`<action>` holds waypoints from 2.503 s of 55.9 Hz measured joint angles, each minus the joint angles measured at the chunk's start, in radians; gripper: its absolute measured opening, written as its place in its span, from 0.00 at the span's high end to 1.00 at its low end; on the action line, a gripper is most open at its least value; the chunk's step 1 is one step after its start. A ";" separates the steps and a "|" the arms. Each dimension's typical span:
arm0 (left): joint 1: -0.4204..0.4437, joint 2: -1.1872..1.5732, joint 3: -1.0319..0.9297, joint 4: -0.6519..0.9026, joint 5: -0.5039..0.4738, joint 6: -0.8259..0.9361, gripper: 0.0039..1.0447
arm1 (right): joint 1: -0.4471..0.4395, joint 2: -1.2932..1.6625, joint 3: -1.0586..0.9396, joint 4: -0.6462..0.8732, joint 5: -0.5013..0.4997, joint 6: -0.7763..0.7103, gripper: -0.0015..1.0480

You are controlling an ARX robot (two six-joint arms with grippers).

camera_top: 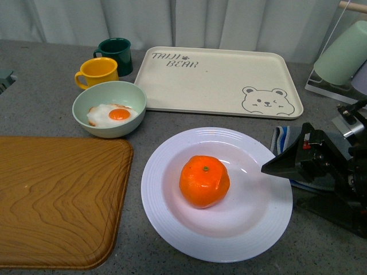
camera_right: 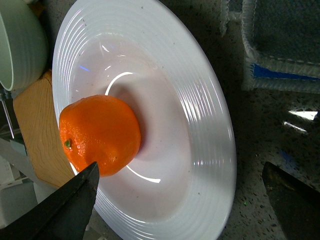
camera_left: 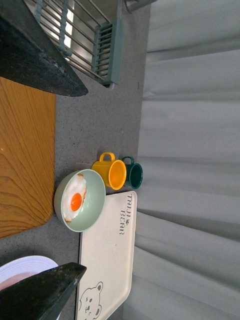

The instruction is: Place orange and plate with both arms

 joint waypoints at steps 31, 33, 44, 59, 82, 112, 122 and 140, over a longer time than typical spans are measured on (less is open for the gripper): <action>0.000 0.000 0.000 0.000 0.000 0.000 0.06 | 0.070 0.155 0.166 -0.158 0.054 0.026 0.40; 0.000 0.000 0.000 0.000 0.000 0.000 0.06 | 0.068 0.158 0.170 -0.169 0.061 0.024 0.45; 0.000 0.000 0.000 0.000 0.000 0.000 0.06 | 0.050 0.167 0.175 -0.208 0.090 0.008 0.72; 0.000 0.000 0.000 0.000 0.000 0.000 0.06 | 0.019 0.123 0.142 -0.147 -0.024 -0.007 0.92; 0.000 0.000 0.000 0.000 0.000 0.000 0.06 | -0.039 0.074 0.054 0.108 -0.104 0.098 0.96; 0.000 0.000 0.000 0.000 0.000 0.000 0.06 | -0.072 0.272 0.421 0.222 -0.162 0.332 0.96; 0.000 0.000 0.000 0.000 0.000 0.000 0.06 | -0.070 0.426 0.711 0.042 -0.131 0.335 0.96; 0.000 0.000 0.000 0.000 0.000 0.000 0.06 | -0.041 0.649 1.161 -0.269 -0.056 0.287 0.96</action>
